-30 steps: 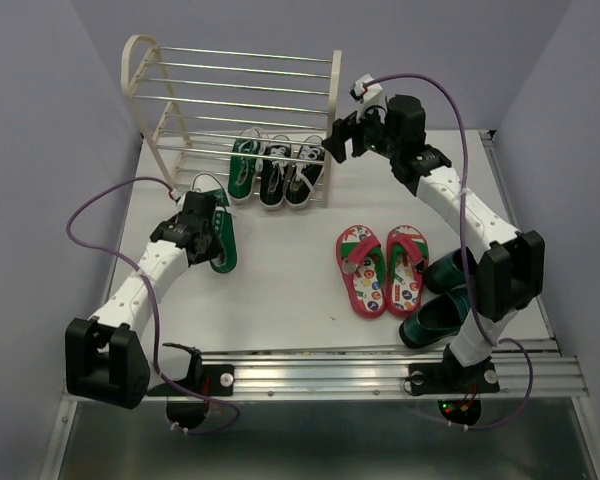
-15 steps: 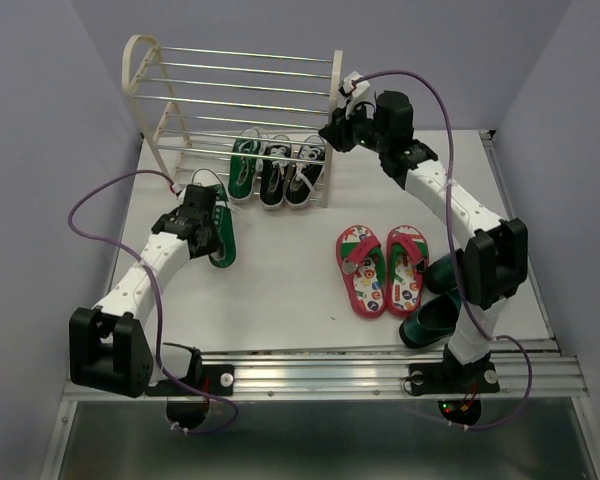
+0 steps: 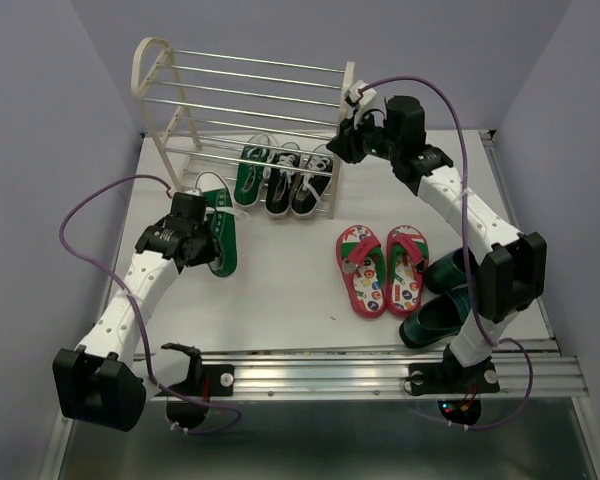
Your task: Place and organize the shoes onto the shoe shelf
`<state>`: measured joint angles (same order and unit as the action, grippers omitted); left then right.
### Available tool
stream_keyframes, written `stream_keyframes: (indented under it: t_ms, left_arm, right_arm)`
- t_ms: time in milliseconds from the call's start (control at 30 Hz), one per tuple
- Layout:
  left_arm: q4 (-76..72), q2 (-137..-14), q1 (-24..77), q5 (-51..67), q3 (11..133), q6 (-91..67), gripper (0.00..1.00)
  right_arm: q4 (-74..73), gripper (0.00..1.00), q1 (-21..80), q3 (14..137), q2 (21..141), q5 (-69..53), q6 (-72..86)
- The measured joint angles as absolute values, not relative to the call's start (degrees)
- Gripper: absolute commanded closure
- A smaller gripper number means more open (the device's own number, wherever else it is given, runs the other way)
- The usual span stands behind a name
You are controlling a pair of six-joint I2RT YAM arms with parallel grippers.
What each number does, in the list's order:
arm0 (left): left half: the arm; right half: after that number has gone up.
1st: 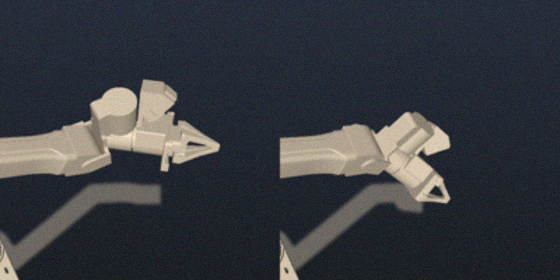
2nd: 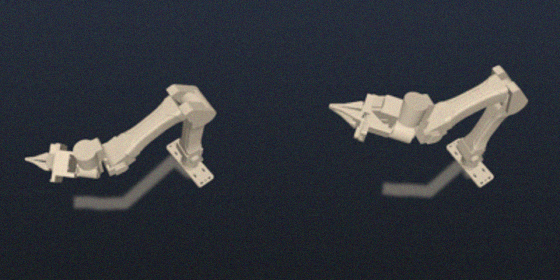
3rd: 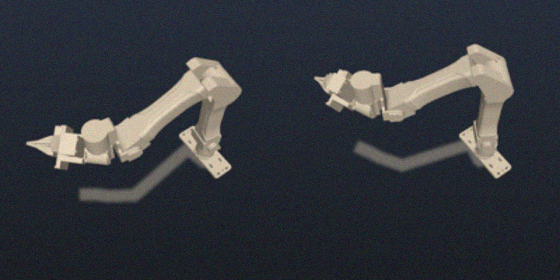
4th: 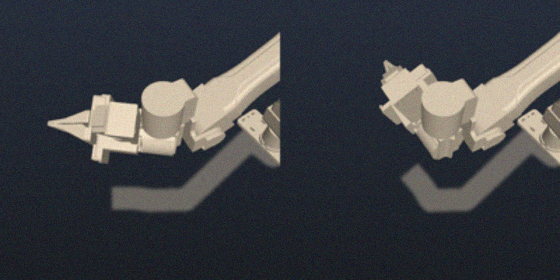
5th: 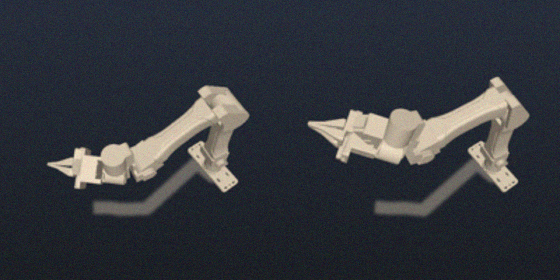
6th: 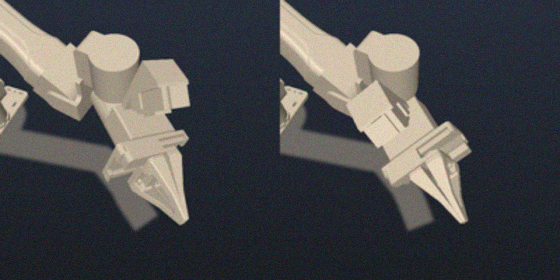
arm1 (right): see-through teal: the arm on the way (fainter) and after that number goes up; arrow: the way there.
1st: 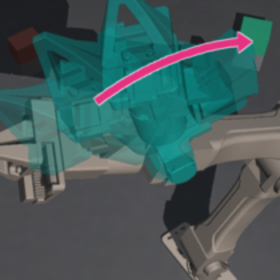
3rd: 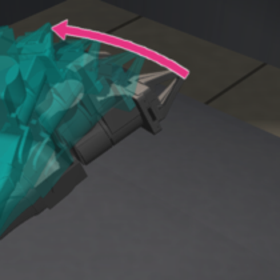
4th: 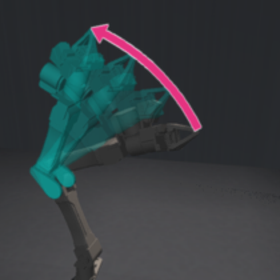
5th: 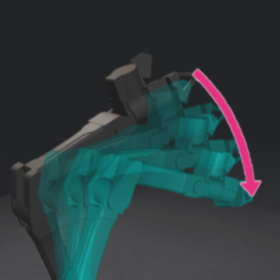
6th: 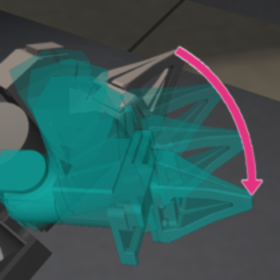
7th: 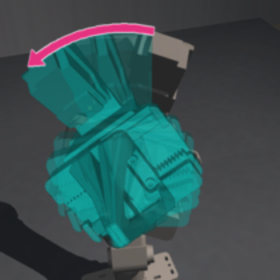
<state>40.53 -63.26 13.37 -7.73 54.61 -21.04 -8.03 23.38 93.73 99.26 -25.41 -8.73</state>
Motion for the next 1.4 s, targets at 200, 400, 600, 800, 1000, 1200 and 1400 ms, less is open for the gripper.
stream_keyframes:
  t_ms: [200, 400, 600, 800, 1000, 1200, 1400]
  left_arm:
    - [41.5, -64.5, 13.4, -4.5, 52.8, -19.2, 1.0]
    - [42.1, -65.0, 13.4, -3.8, 52.2, -18.5, 0.97]
    - [40.4, -72.2, 13.4, -2.8, 53.4, -17.7, 0.97]
    - [38.7, -79.9, 13.4, -3.0, 58.3, -17.4, 0.99]
    - [36.4, -86.6, 13.4, -4.1, 67.7, -16.4, 1.0]
    - [34.0, -96.0, 13.4, -7.7, 78.1, -14.1, 1.0]
    - [32.0, -97.2, 13.4, -9.0, 79.2, -9.4, 1.0]
  right_arm:
    - [-10.0, 0.99, 18.8, 94.3, 99.3, -35.6, -9.7]
    - [-12.2, 0.99, 12.3, 95.5, 99.3, -43.7, -11.1]
    - [-13.5, 0.99, 11.6, 95.6, 99.3, -46.6, -12.6]
    - [-13.6, 0.96, 11.7, 95.6, 99.3, -47.0, -12.9]
    - [-13.3, 0.94, 11.8, 93.5, 97.9, -46.9, -13.9]
    - [-13.2, 0.93, 12.1, 91.0, 95.9, -46.1, -14.7]
    - [-13.4, 0.93, 12.1, 89.0, 93.8, -45.8, -15.5]
